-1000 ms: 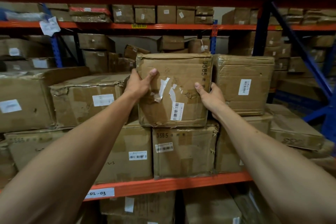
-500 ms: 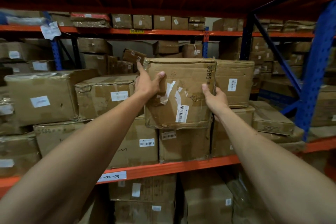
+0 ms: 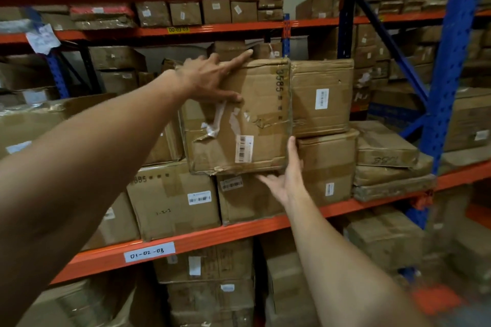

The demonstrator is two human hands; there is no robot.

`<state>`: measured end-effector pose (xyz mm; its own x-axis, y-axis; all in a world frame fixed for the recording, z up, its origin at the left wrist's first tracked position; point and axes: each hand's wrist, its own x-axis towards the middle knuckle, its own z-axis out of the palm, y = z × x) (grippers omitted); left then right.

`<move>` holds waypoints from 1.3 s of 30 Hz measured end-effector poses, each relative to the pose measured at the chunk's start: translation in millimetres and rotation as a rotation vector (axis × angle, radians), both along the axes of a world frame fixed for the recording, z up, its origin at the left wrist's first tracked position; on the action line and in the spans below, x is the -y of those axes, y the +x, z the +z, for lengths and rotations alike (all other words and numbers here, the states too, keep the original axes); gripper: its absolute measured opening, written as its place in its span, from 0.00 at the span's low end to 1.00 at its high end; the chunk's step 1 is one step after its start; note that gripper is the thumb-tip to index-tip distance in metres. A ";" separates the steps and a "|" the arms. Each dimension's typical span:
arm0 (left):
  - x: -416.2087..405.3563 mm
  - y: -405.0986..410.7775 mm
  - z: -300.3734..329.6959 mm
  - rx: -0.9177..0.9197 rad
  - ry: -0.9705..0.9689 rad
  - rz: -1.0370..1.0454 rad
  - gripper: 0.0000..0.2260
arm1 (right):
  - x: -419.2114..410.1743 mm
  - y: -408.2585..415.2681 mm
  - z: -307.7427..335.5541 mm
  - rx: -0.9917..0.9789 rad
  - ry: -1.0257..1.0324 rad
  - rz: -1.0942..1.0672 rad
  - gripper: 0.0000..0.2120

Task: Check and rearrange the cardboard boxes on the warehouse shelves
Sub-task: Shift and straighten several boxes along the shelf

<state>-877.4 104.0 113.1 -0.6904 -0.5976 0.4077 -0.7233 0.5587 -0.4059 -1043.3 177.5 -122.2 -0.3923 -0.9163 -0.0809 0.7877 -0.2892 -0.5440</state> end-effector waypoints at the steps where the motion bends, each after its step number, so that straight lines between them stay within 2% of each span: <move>1: 1.3 0.5 4.0 0.023 0.000 -0.006 0.46 | 2.5 5.0 -5.3 0.021 -0.039 0.000 0.66; 5: 5.5 5.6 16.4 0.012 0.110 -0.010 0.50 | 20.9 19.4 -4.5 0.056 -0.101 -0.046 0.62; 8: 6.7 8.8 13.9 -0.061 0.130 -0.013 0.53 | 26.2 23.5 6.6 0.077 -0.063 -0.138 0.53; 10: 7.0 10.4 10.4 -0.091 0.118 -0.013 0.51 | 28.3 20.8 9.7 0.045 -0.034 -0.161 0.46; 13: 9.7 18.8 9.7 -0.168 0.134 -0.025 0.50 | 34.1 13.6 18.4 -0.039 0.007 -0.189 0.42; 15: 11.8 30.9 11.2 -0.245 0.187 -0.029 0.50 | 36.2 7.0 33.3 -0.118 0.013 -0.209 0.40; 19: 12.4 59.7 9.4 -0.479 0.258 -0.055 0.46 | 29.6 -2.1 79.7 -0.356 0.021 -0.249 0.43; 25: 13.5 75.3 -25.8 -0.913 0.336 -0.206 0.42 | 8.6 -31.8 153.7 -0.794 -0.007 -0.362 0.34; 29: 7.2 64.8 -56.8 -1.087 0.400 -0.247 0.42 | -3.0 -46.2 164.5 -0.939 -0.014 -0.428 0.32; 32: -1.5 69.9 -73.2 -1.125 0.426 -0.266 0.39 | -7.2 -41.9 162.2 -1.057 0.003 -0.405 0.31; 36: -8.3 74.9 -80.3 -1.067 0.467 -0.185 0.43 | -13.0 -40.6 172.5 -1.196 0.061 -0.373 0.33; 39: -12.8 72.9 -97.3 -1.105 0.548 -0.153 0.42 | -17.6 -37.6 179.5 -1.299 0.042 -0.339 0.33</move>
